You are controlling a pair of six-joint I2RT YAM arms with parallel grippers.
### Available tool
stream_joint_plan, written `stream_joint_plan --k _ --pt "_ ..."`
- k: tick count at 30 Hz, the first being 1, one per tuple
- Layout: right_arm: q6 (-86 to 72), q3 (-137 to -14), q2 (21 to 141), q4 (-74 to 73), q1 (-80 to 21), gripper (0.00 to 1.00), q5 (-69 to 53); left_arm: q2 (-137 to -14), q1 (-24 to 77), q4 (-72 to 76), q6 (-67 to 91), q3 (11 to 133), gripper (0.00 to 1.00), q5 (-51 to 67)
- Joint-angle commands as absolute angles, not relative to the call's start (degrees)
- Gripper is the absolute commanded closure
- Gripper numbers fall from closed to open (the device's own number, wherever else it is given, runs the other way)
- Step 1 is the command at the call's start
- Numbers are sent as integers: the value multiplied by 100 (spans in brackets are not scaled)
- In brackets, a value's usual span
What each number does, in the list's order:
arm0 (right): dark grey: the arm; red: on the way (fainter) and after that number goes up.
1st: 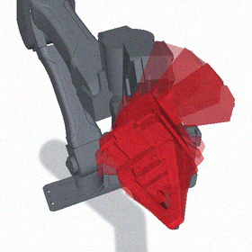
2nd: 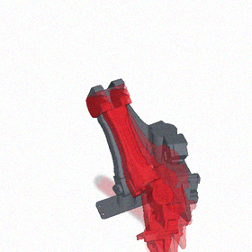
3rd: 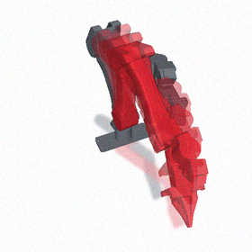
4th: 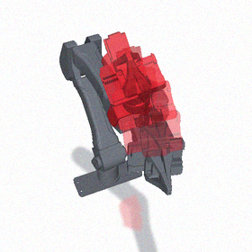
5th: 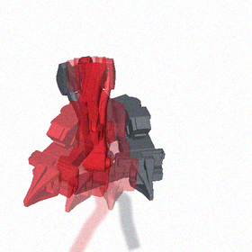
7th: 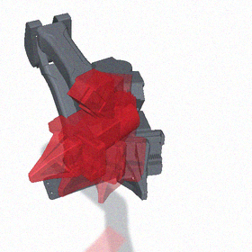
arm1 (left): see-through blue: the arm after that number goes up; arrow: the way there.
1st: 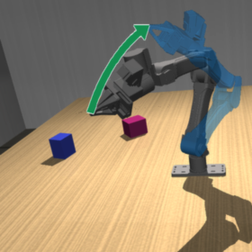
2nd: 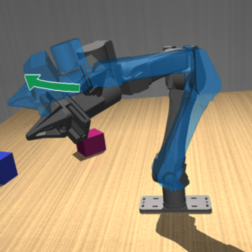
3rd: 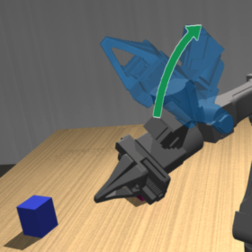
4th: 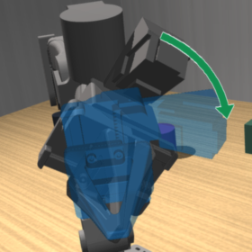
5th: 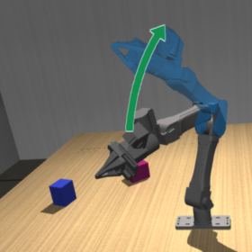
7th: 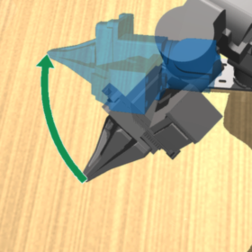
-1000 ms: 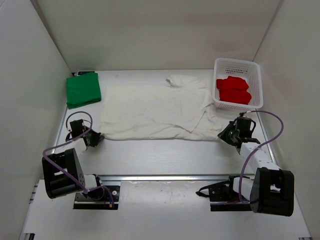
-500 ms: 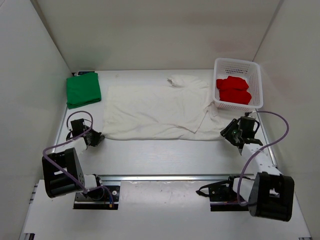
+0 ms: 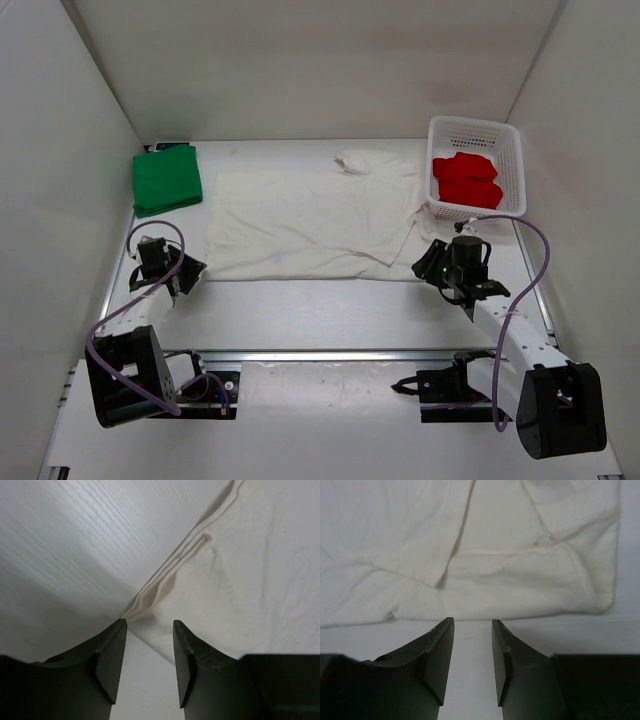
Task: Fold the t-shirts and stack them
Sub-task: Fold the flattened tshirt in 1/3 of the way
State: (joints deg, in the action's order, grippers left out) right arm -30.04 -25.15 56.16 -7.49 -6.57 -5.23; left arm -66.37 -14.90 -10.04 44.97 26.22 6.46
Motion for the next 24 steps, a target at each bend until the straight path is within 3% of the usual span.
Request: stream_joint_plan --k 1,14,16,21,24 --pt "-3102 -2225 5537 -457 -581 65 -729 -6592 -1512 -976 4605 2417 46 597" --pt "-3103 -2039 6187 290 -290 65 -1098 -6521 -1275 -1178 4631 2198 50 386" --pt "-3111 -2030 6345 430 -220 65 -1195 -6714 -1318 -645 4798 2039 58 674" --pt "-3129 -2110 6425 518 -500 65 -1126 -7216 -1239 -246 4808 2214 93 835" --pt "-3120 -2118 6390 484 -562 65 -1107 -7207 -1310 -360 4773 2434 100 713"
